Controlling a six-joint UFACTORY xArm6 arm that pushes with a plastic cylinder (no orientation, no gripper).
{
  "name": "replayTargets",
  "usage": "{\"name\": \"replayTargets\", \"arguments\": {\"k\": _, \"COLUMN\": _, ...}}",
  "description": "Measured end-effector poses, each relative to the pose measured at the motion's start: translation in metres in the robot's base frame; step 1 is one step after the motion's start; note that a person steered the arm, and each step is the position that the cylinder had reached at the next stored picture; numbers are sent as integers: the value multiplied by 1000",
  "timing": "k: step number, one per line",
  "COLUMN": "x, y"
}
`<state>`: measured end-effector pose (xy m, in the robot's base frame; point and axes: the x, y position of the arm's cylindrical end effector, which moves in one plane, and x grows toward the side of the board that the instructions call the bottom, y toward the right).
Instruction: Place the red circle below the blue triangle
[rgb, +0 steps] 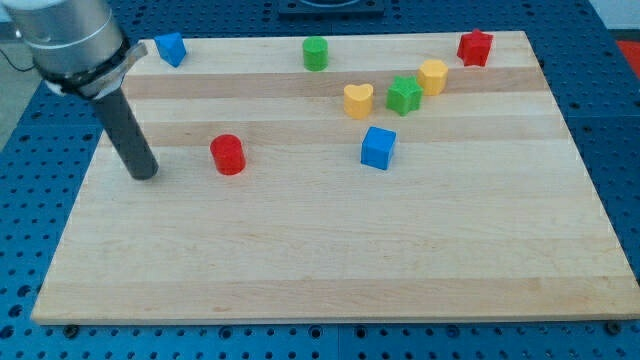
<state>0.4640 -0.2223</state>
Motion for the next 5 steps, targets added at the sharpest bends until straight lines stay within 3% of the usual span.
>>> {"name": "replayTargets", "arguments": {"k": 1, "x": 28, "y": 55}}
{"name": "replayTargets", "arguments": {"k": 2, "x": 22, "y": 120}}
{"name": "replayTargets", "arguments": {"k": 3, "x": -12, "y": 138}}
{"name": "replayTargets", "arguments": {"k": 5, "x": -45, "y": 49}}
